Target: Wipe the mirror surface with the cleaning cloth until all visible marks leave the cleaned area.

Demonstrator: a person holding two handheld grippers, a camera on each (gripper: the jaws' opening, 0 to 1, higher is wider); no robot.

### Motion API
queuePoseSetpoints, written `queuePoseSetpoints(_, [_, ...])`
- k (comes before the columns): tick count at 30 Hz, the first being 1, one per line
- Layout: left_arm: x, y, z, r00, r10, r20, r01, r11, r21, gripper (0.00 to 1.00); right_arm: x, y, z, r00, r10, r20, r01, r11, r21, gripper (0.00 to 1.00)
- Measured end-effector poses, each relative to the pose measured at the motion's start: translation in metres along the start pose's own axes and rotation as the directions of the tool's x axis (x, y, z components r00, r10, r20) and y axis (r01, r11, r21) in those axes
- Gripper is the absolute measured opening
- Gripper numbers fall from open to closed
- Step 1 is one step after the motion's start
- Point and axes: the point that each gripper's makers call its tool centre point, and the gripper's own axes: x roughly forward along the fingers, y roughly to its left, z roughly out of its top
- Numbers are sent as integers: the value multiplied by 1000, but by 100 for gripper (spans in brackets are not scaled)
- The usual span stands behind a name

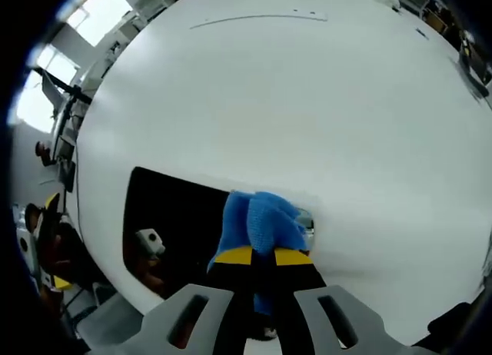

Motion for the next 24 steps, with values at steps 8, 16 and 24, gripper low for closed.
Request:
queuePoseSetpoints(8, [-4,8,-4,1000,0,-13,0,1000,9,100,2,23,3,1000,15,2,-15,1000,-8,2])
queuePoseSetpoints(16, [-9,13,-2,1000,14,-5,-14,1000,3,100,7,46,10,999,32,12,-31,999,-10,2])
queuePoseSetpoints(24, [-13,10,-5,1000,14,-8,-14,1000,-1,100,13,72,18,999,48,19,-47,998,-45,2])
